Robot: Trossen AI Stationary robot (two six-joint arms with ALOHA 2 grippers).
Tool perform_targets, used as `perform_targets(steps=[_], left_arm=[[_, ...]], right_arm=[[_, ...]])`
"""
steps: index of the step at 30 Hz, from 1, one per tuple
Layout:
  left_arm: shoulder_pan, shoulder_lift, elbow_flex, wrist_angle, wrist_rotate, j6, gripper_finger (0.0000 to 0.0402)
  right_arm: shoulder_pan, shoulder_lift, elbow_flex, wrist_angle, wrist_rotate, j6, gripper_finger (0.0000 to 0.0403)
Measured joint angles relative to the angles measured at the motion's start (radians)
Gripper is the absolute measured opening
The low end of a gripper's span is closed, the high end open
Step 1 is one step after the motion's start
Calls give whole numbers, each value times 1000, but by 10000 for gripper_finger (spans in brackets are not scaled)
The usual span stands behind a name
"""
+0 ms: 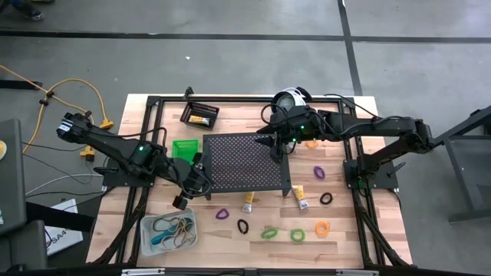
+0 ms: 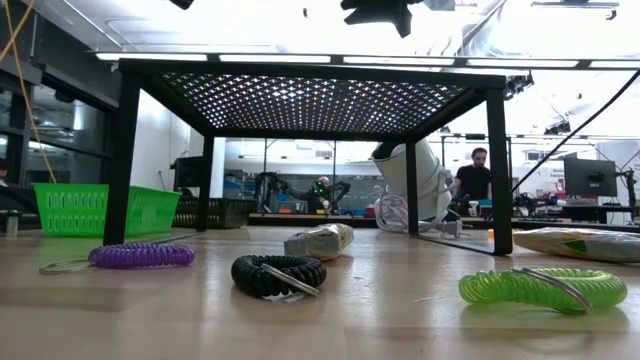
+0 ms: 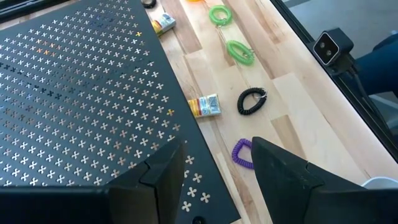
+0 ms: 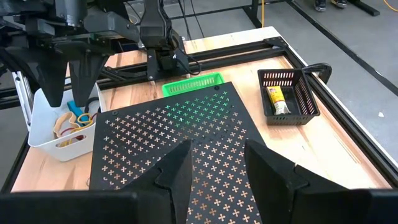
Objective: Pick & Place Office Desk Supplies
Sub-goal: Put the right crayon box into the black bin
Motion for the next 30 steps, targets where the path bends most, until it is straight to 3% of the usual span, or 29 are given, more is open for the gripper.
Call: perform_targets(steps=[30], left_arm=[[0,0,0,0,1,1,177]], right_arm=[[-1,0,0,116,1,2,135]])
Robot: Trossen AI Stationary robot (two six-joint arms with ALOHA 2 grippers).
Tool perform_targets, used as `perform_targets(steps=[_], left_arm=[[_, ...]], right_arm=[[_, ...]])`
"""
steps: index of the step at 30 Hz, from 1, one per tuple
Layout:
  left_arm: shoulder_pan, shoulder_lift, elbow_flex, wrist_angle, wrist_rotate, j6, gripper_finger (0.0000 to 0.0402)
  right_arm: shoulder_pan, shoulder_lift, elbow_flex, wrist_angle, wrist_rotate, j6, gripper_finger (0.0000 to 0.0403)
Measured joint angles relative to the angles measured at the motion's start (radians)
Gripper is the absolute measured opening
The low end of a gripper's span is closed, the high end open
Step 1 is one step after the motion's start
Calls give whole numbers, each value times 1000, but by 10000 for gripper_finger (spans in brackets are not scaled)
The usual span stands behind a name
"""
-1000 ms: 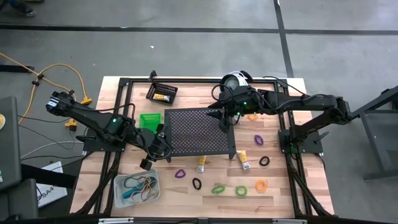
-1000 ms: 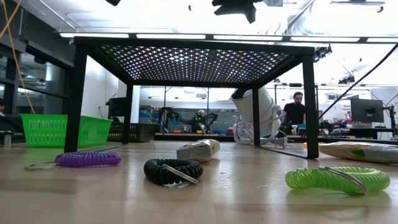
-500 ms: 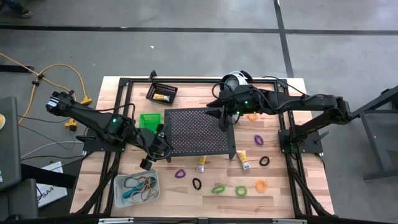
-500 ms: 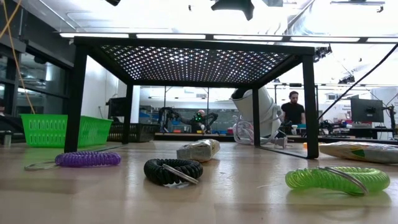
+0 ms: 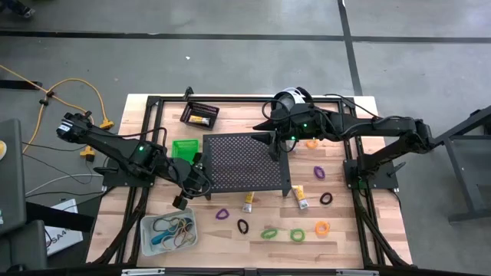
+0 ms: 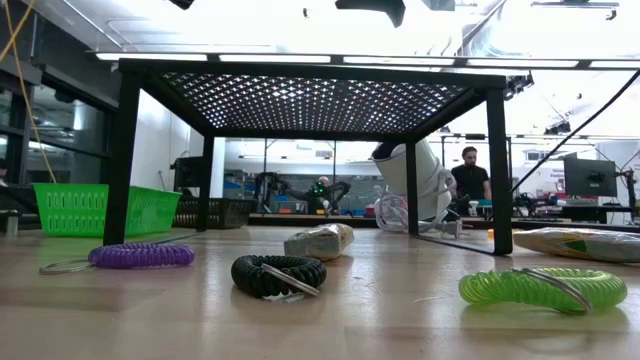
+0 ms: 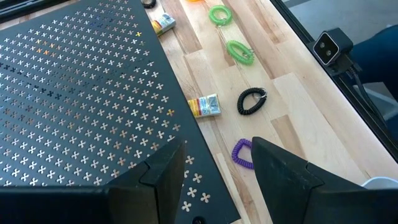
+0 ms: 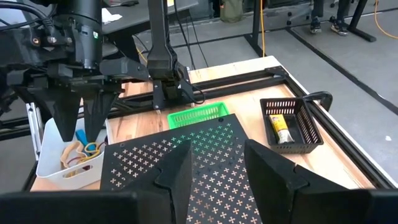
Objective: Pick & Place Office Desk Supplies
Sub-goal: Put the right crayon box into the black bin
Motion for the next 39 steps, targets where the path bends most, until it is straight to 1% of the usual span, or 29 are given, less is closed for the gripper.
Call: perform_targets(steps=[5,6,9,11,16,19,22,25,29,33,39], left_arm=[[0,0,0,0,0,0,177],[0,0,0,0,0,0,177],[0,0,0,0,0,0,177],[0,0,0,0,0,0,177],[0,0,0,0,0,0,177],[0,0,0,0,0,0,177],[0,0,0,1,0,0,177],[0,0,0,1,0,0,177],[0,0,0,1,0,0,177],[0,0,0,1,0,0,177],[0,0,0,1,0,0,177]], right_arm=[[0,0,0,-11,-4,-2,135],[0,0,0,-15,-14,-8,135],[0,0,0,-53,-89,-28,135],[10,-2,0,-99,-103,-20,135],[72,-28,0,-186,-19,-31,135],[130,-50,0,-232,80,-31,135],[196,-77,0,-297,213,5,135],[261,-95,0,-365,332,89,135],[344,-95,0,-458,416,243,135],[416,-95,0,-540,422,416,135],[495,-77,0,-716,415,728,135]])
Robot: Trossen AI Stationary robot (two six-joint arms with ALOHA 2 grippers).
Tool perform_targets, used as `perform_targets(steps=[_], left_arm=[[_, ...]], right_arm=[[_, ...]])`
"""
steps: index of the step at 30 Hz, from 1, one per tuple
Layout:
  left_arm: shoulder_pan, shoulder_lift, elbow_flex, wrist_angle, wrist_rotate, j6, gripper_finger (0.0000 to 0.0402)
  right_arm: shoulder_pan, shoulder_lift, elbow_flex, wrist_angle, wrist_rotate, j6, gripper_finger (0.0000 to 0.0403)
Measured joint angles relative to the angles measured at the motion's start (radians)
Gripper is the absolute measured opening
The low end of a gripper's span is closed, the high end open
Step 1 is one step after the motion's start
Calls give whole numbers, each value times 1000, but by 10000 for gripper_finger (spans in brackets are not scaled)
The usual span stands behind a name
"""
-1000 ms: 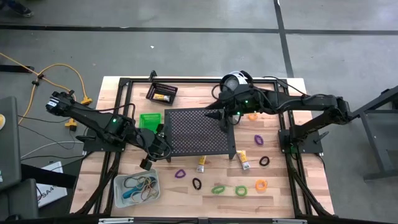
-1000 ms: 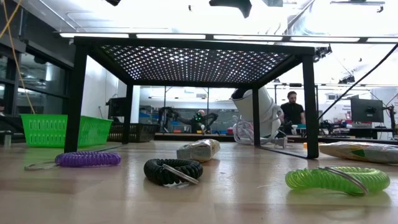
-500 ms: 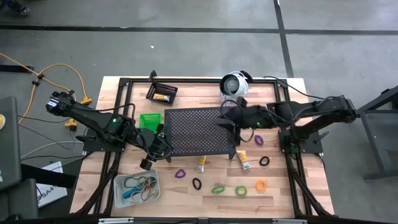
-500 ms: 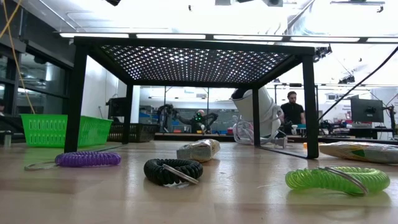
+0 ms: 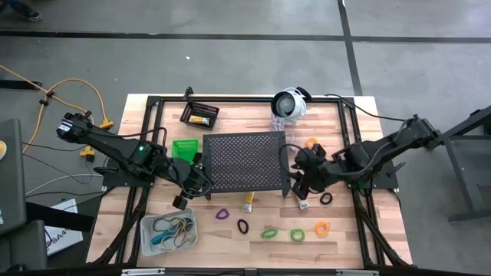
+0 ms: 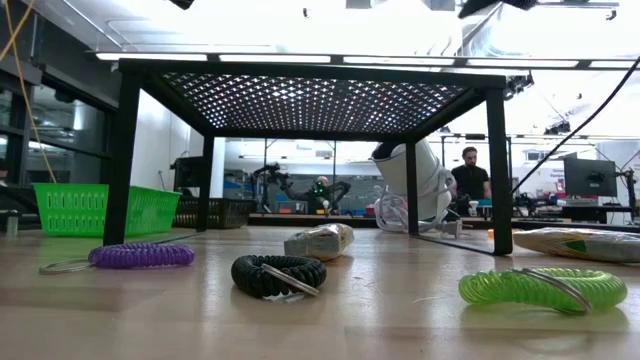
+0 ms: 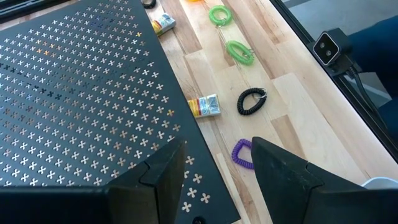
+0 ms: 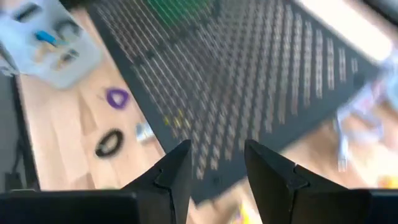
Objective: Pick & Place Office Desk Supplies
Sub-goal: Put the right crayon box into the black bin
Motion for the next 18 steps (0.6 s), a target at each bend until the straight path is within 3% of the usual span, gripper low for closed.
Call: perform_targets(steps=[7,18], left_arm=[[0,0,0,0,0,0,177],[0,0,0,0,0,0,177]], right_arm=[[36,55,0,-138,-102,256,135],[55,158,-123,-150,-200,476,135]])
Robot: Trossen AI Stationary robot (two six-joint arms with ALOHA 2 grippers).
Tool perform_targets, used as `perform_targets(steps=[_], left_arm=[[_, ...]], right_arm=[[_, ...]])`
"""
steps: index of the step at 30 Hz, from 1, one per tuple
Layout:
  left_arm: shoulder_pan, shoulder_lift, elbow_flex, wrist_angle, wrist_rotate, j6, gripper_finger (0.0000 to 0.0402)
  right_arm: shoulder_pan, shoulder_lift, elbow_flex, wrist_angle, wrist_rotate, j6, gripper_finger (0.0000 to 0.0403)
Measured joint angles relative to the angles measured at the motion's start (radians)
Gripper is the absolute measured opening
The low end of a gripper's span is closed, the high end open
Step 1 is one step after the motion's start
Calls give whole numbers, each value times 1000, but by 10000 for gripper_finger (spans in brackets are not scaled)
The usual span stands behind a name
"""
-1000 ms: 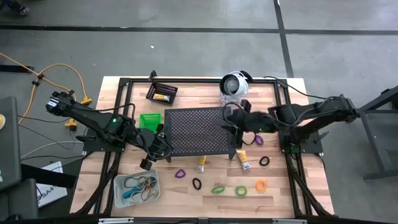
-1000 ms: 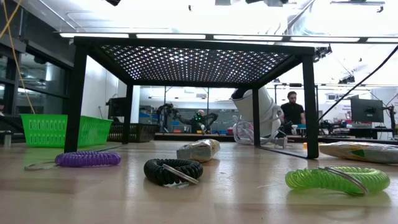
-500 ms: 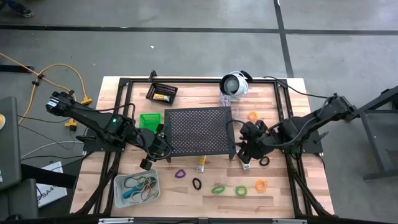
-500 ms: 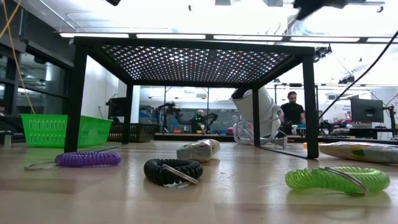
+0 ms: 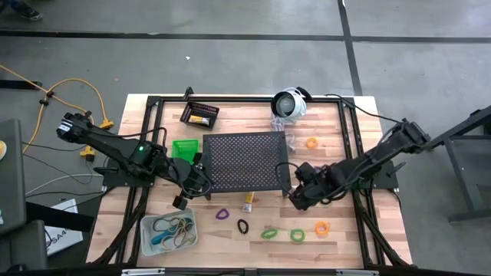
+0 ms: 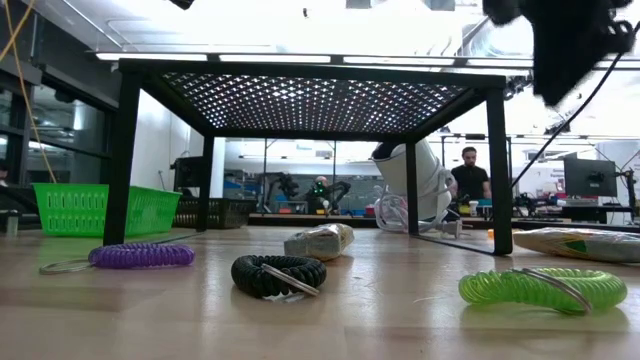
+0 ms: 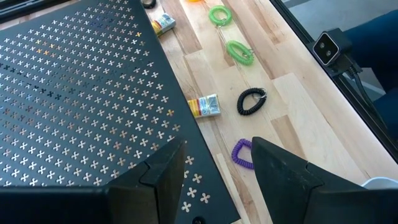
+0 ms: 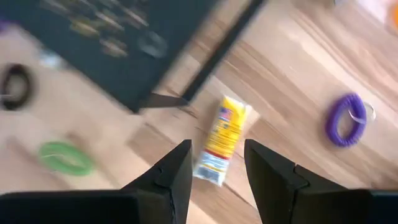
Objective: Pick & Place Office Desk Supplies
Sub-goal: Put the right crayon box into the black bin
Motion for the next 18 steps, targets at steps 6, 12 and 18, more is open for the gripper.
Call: perform_targets(steps=[6,12,18], left_arm=[[0,0,0,1,0,0,177],[0,0,0,2,0,0,177],[0,0,0,2,0,0,177]], right_arm=[[28,4,-86,28,-25,78,135],[66,4,-132,54,-17,123,140],[98,4,-169,84,2,153,187]])
